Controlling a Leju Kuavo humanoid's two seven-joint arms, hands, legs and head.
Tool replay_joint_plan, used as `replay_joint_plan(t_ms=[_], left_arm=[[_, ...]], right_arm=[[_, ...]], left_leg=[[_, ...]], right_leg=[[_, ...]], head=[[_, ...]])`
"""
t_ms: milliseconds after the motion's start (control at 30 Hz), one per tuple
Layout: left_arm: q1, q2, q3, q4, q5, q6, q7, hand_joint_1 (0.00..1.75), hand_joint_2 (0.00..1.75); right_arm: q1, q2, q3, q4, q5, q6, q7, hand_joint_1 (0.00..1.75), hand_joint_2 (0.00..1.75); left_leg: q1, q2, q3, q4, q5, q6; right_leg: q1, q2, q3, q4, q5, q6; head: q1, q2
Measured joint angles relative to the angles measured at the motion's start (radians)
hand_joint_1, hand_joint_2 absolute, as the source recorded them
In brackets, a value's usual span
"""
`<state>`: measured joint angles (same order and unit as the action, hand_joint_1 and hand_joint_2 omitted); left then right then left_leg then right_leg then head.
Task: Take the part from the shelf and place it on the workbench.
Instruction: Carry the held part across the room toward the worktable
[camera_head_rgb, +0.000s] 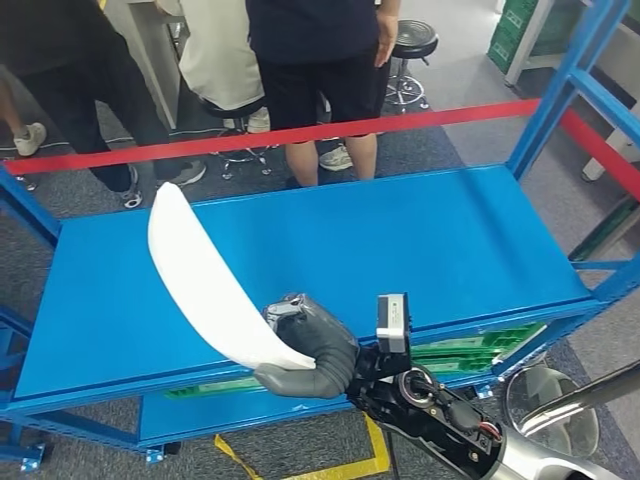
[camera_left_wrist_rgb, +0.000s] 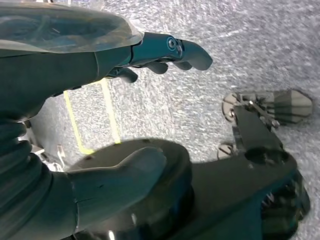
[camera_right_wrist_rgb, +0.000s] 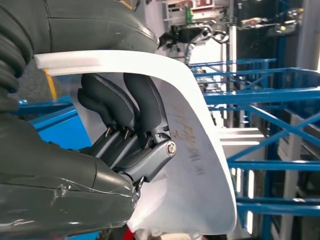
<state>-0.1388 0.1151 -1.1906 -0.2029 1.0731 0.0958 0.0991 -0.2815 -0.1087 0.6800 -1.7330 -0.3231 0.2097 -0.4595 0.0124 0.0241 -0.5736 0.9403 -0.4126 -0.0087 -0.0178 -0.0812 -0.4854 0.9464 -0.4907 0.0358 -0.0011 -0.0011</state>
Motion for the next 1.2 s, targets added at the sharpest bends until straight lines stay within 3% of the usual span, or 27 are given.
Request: replay_joint_plan(t_ms=[67, 133, 167, 200, 233, 267, 333, 400, 467, 500, 567, 633, 667, 700, 733, 767, 833, 867, 933, 1000, 1067, 1133, 1200], left_arm=[[0.001, 0.0, 0.0, 0.0, 0.001, 0.0, 0.001, 0.0, 1.75], [0.0, 0.001, 0.0, 0.0, 0.002, 0.0, 0.001, 0.0, 1.75], [-0.001, 0.001, 0.0, 0.0, 0.003, 0.0, 0.001, 0.0, 1.75], [0.0, 0.001, 0.0, 0.0, 0.003, 0.0, 0.001, 0.0, 1.75], [0.0, 0.001, -0.001, 0.0, 0.004, 0.0, 0.0, 0.0, 1.75], [0.001, 0.001, -0.001, 0.0, 0.004, 0.0, 0.0, 0.0, 1.75], [0.001, 0.001, -0.001, 0.0, 0.006, 0.0, -0.001, 0.0, 1.75], [0.0, 0.001, -0.001, 0.0, 0.008, 0.0, -0.002, 0.0, 1.75], [0.002, 0.003, -0.002, 0.0, 0.009, 0.0, -0.002, 0.0, 1.75], [0.004, 0.004, -0.002, 0.0, 0.01, 0.001, -0.002, 0.0, 1.75], [0.005, 0.004, -0.002, 0.001, 0.011, 0.002, -0.002, 0.0, 1.75], [0.004, 0.003, -0.002, 0.002, 0.013, 0.002, -0.002, 0.0, 1.75], [0.004, 0.003, -0.002, 0.002, 0.013, 0.002, -0.002, 0.0, 1.75], [0.004, 0.002, -0.002, 0.002, 0.014, 0.002, -0.002, 0.0, 1.75], [0.005, 0.003, -0.002, 0.002, 0.015, 0.002, -0.002, 0.0, 1.75], [0.006, 0.003, -0.002, 0.002, 0.016, 0.002, -0.002, 0.0, 1.75], [0.006, 0.004, -0.002, 0.002, 0.016, 0.003, -0.002, 0.0, 1.75], [0.005, 0.004, -0.002, 0.002, 0.017, 0.003, -0.003, 0.0, 1.75], [0.003, 0.004, -0.002, 0.002, 0.018, 0.003, -0.004, 0.0, 1.75], [0.005, 0.004, -0.002, 0.002, 0.019, 0.003, -0.004, 0.0, 1.75], [0.006, 0.004, -0.002, 0.002, 0.019, 0.003, -0.005, 0.0, 1.75], [0.005, 0.004, -0.002, 0.002, 0.019, 0.003, -0.007, 0.0, 1.75], [0.004, 0.005, -0.002, 0.002, 0.019, 0.004, -0.009, 0.0, 1.75]], right_arm=[[0.0, 0.0, 0.0, 0.0, 0.0, 0.001, -0.001, 1.75, 1.75], [0.001, 0.0, 0.0, 0.002, 0.0, 0.002, -0.002, 1.75, 1.75], [0.002, 0.0, 0.0, 0.004, 0.0, 0.002, -0.002, 1.75, 1.75], [0.003, 0.0, 0.0, 0.006, 0.0, 0.003, -0.002, 1.75, 1.75], [0.003, 0.0, 0.0, 0.008, 0.0, 0.004, -0.002, 1.75, 1.75], [0.003, 0.0, 0.0, 0.009, 0.0, 0.004, -0.003, 1.75, 1.75], [0.002, 0.0, 0.0, 0.01, 0.0, 0.006, -0.003, 1.75, 1.75], [0.0, 0.0, 0.0, 0.011, -0.001, 0.007, -0.004, 1.75, 1.75], [0.0, 0.0, 0.0, 0.012, -0.001, 0.008, -0.005, 1.75, 1.75], [-0.001, 0.0, 0.001, 0.012, -0.001, 0.009, -0.005, 1.75, 1.75], [-0.003, 0.0, 0.002, 0.013, -0.001, 0.009, -0.006, 1.75, 1.75], [-0.004, 0.0, 0.002, 0.013, -0.002, 0.009, -0.006, 1.75, 1.75], [-0.004, 0.0, 0.002, 0.014, -0.002, 0.009, -0.006, 1.75, 1.75], [-0.003, 0.0, 0.003, 0.014, -0.002, 0.01, -0.006, 1.75, 1.75], [-0.003, 0.0, 0.004, 0.014, -0.002, 0.01, -0.006, 1.75, 1.75], [-0.003, 0.0, 0.005, 0.014, -0.002, 0.01, -0.006, 1.75, 1.75], [-0.005, 0.0, 0.006, 0.014, -0.002, 0.01, -0.006, 1.75, 1.75], [-0.006, 0.0, 0.007, 0.014, -0.003, 0.01, -0.006, 1.75, 1.75], [-0.009, 0.0, 0.008, 0.014, -0.004, 0.011, -0.007, 1.75, 1.75], [-0.011, 0.0, 0.008, 0.015, -0.005, 0.011, -0.008, 1.75, 1.75], [-0.012, 0.0, 0.008, 0.015, -0.005, 0.01, -0.008, 1.75, 1.75], [-0.011, 0.0, 0.008, 0.015, -0.005, 0.01, -0.008, 1.75, 1.75], [-0.008, 0.0, 0.009, 0.016, -0.005, 0.01, -0.008, 1.75, 1.75]], left_leg=[[0.004, -0.014, 0.004, -0.004, 0.002, 0.012], [0.0, -0.032, 0.004, -0.003, 0.001, 0.017], [-0.002, -0.043, 0.005, -0.003, 0.001, 0.019], [-0.005, -0.055, 0.006, -0.002, 0.0, 0.02], [-0.006, -0.067, 0.008, -0.002, 0.0, 0.02], [-0.007, -0.079, 0.01, -0.001, -0.001, 0.02], [-0.009, -0.102, 0.011, 0.002, -0.003, 0.017], [-0.009, -0.121, 0.004, 0.006, -0.002, 0.009], [-0.007, -0.14, -0.004, 0.006, 0.003, -0.002], [-0.007, -0.136, -0.006, 0.01, 0.001, -0.008], [-0.011, -0.097, -0.033, 0.066, -0.034, -0.018], [-0.008, -0.05, -0.1, 0.2, -0.1, -0.026], [-0.005, -0.04, -0.135, 0.267, -0.125, -0.03], [-0.002, -0.035, -0.155, 0.302, -0.131, -0.033], [0.0, -0.031, -0.152, 0.296, -0.117, -0.036], [0.003, -0.025, -0.128, 0.249, -0.087, -0.038], [0.006, 0.011, -0.046, 0.099, -0.026, -0.039], [0.005, 0.027, -0.017, 0.045, -0.009, -0.035], [0.001, 0.034, -0.001, 0.009, -0.006, -0.023], [0.003, 0.013, -0.001, 0.008, -0.005, -0.009], [0.006, -0.003, 0.002, 0.004, -0.003, 0.003], [0.004, -0.021, 0.003, 0.003, -0.002, 0.011], [-0.001, -0.043, 0.004, 0.004, -0.003, 0.015]], right_leg=[[-0.003, 0.037, -0.032, 0.074, -0.048, 0.007], [-0.002, 0.066, -0.098, 0.218, -0.113, 0.006], [-0.001, 0.072, -0.128, 0.276, -0.129, 0.005], [0.0, 0.075, -0.144, 0.301, -0.126, 0.002], [0.0, 0.078, -0.141, 0.285, -0.103, -0.001], [0.001, 0.085, -0.121, 0.232, -0.065, -0.006], [0.0, 0.123, -0.067, 0.096, 0.004, -0.016], [0.001, 0.151, -0.035, 0.021, 0.023, -0.021], [0.002, 0.14, -0.025, 0.009, 0.02, -0.024], [0.0, 0.129, -0.021, 0.006, 0.023, -0.028], [-0.005, 0.106, -0.016, -0.004, 0.028, -0.037], [-0.002, 0.081, -0.017, -0.005, 0.028, -0.042], [-0.001, 0.068, -0.017, -0.005, 0.027, -0.043], [0.0, 0.055, -0.018, -0.005, 0.026, -0.043], [-0.001, 0.043, -0.018, -0.005, 0.025, -0.042], [-0.002, 0.032, -0.017, -0.005, 0.024, -0.041], [0.0, 0.014, -0.014, -0.002, 0.019, -0.033], [0.002, 0.006, -0.011, -0.001, 0.015, -0.028], [0.008, -0.008, -0.005, -0.002, 0.009, -0.016], [0.005, -0.016, 0.002, -0.001, 0.001, -0.004], [0.001, 0.014, -0.017, 0.051, -0.038, 0.003], [-0.001, 0.056, -0.078, 0.186, -0.107, 0.004], [0.0, 0.072, -0.133, 0.299, -0.14, 0.002]], head=[[0.01, 0.0], [0.023, 0.0], [0.028, 0.0], [0.032, 0.0], [0.035, 0.0], [0.037, 0.0], [0.042, 0.0], [0.044, 0.0], [0.043, 0.0], [0.043, 0.0], [0.031, 0.0], [0.012, 0.0], [0.007, 0.0], [0.003, 0.0], [0.001, 0.0], [-0.002, 0.0], [-0.009, 0.0], [-0.01, 0.0], [-0.005, 0.0], [0.002, 0.0], [0.009, 0.0], [0.024, 0.0], [0.035, 0.0]])
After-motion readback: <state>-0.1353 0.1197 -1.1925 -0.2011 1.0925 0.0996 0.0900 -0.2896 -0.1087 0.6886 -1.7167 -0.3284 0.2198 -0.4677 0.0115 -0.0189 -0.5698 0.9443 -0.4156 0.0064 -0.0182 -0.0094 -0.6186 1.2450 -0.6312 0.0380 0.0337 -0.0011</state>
